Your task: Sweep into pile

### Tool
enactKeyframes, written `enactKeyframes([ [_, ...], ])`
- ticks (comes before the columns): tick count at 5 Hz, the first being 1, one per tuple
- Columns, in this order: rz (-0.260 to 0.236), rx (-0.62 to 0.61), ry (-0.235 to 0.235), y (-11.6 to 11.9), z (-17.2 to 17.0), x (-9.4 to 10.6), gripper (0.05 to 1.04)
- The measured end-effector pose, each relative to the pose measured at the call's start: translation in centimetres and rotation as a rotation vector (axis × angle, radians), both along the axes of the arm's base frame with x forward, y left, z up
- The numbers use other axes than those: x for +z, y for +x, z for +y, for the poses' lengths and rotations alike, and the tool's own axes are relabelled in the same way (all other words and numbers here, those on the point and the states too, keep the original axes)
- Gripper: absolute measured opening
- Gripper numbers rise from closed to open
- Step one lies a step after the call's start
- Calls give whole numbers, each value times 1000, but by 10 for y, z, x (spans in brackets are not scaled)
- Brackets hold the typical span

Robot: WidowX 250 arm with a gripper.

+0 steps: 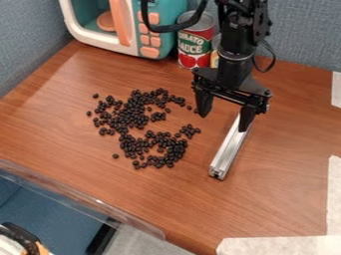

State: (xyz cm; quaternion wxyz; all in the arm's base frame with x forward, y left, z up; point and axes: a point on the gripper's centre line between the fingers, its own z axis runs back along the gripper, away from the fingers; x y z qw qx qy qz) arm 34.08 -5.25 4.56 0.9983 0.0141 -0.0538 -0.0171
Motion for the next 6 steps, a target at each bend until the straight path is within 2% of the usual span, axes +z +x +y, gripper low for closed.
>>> enactKeyframes([
  [1, 30, 4, -4, -3, -1, -12, 1001],
  [2, -24, -2, -72, 5, -12, -14, 1001],
  [3, -45, -65, -96, 10, -31, -21, 1001],
  [4, -58, -84, -42, 17, -44, -22, 1001],
  [6, -30, -71, 33, 23, -43, -32, 1001],
])
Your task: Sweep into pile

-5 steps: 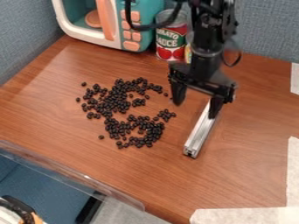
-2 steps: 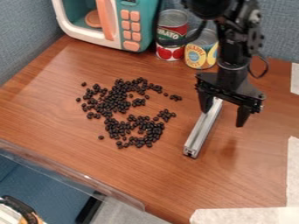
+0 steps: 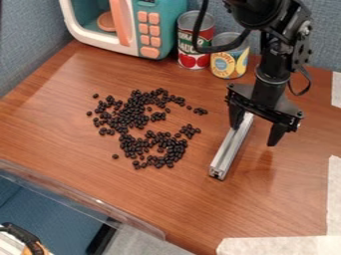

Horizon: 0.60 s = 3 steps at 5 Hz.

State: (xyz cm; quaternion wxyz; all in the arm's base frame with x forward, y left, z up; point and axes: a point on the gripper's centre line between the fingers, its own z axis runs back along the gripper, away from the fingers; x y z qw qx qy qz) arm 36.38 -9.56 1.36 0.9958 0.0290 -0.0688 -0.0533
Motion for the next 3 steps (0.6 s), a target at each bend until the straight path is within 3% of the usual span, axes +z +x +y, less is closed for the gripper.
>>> enactKeyframes([
  [1, -13, -3, -20, -2, -2, 5, 1000],
  [2, -99, 4, -53, 2, -4, 38, 1000],
  [3, -139, 50, -59, 4, 9, 53, 1000],
])
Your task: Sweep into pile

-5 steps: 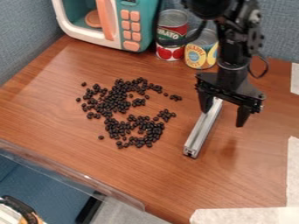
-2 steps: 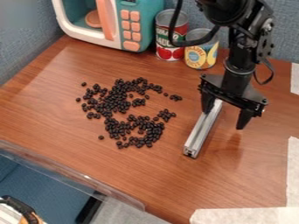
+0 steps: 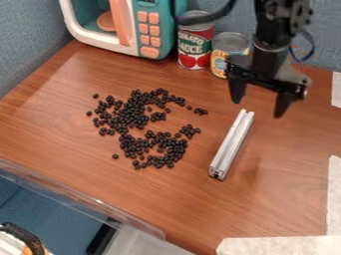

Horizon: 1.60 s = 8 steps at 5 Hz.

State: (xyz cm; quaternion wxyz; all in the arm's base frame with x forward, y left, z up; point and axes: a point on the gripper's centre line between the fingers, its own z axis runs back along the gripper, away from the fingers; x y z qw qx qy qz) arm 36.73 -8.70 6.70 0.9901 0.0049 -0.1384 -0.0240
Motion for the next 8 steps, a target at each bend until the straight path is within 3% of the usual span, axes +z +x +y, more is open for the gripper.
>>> enactKeyframes([
  [1, 11, 8, 21, -1, 5, -2, 1000],
  [3, 181, 19, 87, -16, 12, -54, 1000],
  [5, 227, 25, 98, -21, 13, -68, 948],
  [7, 244, 20, 73, -24, 9, -74, 399],
  [8, 251, 16, 68, -26, 11, -75, 390],
])
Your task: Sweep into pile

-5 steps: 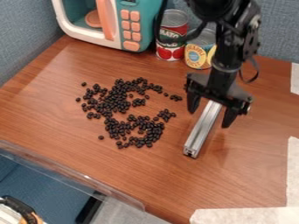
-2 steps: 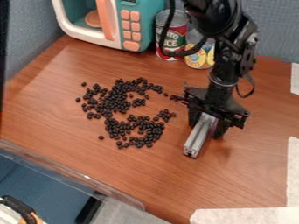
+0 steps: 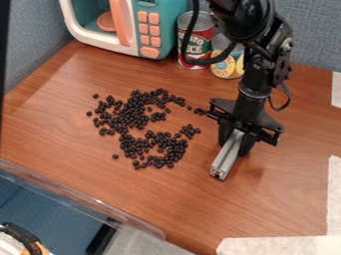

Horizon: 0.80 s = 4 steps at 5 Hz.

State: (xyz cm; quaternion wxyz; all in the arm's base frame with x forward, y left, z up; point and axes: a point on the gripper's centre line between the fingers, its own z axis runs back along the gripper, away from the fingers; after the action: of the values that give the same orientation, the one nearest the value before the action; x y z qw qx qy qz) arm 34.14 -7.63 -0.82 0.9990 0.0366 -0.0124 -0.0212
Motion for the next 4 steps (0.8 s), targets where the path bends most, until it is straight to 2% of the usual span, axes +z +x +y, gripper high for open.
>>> enactKeyframes([
  [1, -5, 8, -5, -2, 9, 0, 390],
  [3, -56, -14, -22, -11, 36, -1, 390],
  [4, -99, -60, 5, -14, 45, -3, 390],
])
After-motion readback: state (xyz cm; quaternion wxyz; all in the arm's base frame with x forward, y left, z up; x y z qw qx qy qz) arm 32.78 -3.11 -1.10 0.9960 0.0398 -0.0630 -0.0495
